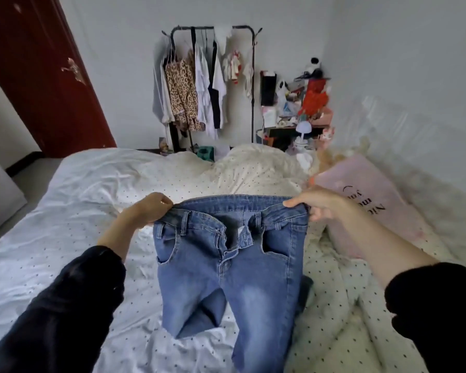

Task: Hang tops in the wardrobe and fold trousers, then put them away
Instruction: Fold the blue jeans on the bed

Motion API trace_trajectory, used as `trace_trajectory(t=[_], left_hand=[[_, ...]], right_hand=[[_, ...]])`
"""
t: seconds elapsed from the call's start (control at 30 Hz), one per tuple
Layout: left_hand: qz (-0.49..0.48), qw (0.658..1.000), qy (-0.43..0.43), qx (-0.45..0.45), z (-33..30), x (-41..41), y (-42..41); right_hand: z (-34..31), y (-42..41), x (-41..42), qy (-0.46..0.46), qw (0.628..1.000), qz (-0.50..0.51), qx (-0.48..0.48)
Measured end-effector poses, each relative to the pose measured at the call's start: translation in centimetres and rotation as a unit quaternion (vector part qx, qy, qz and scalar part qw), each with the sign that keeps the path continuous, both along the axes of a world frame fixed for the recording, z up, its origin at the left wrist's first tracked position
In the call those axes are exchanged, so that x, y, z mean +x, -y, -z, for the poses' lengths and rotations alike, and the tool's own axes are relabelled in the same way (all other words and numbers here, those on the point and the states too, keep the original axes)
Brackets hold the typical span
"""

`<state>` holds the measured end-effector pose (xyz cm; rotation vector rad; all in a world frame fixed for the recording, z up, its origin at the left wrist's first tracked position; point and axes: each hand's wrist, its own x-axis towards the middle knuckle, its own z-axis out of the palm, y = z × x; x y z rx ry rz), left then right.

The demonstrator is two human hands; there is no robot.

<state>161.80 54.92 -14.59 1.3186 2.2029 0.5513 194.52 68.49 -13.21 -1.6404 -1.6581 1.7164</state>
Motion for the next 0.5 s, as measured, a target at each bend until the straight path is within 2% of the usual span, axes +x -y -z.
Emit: trace_trajectory(t=[0.13,0.2,0.23,0.33,0.37,0.4,0.5], left_hand=[[-0.029,0.989,0.126,-0.073,3.9,1.7,2.2],[-0.109,0.967,0.227,-0.035,4.9,2.2,2.4],[-0.163,0.943,0.290,-0.001,5.3,2.4,2.4],[-0.279,0.840,0.456,0.089,5.6,3.0,2.1],[-0.297,0.823,0.473,0.104,5.6,3.2,2.0],[-0.310,0.820,0.468,0.113,5.6,3.4,1.9],[-0.310,0.837,0.431,0.134,4.7,5.1,1.4]], right_hand=[[4.1,2.2,-1.5,-0.014,0.998,0.028,-0.050],[5.2,3.1,-2.1,-0.030,0.997,0.053,-0.055],[5.5,3.3,-2.4,-0.047,0.995,0.067,-0.058],[5.4,3.8,-2.6,-0.127,0.984,0.097,-0.082],[5.1,3.9,-2.6,-0.153,0.980,0.094,-0.091],[4.8,4.1,-2.6,-0.171,0.977,0.083,-0.100],[4.4,4.9,-2.9,-0.196,0.972,0.056,-0.115]])
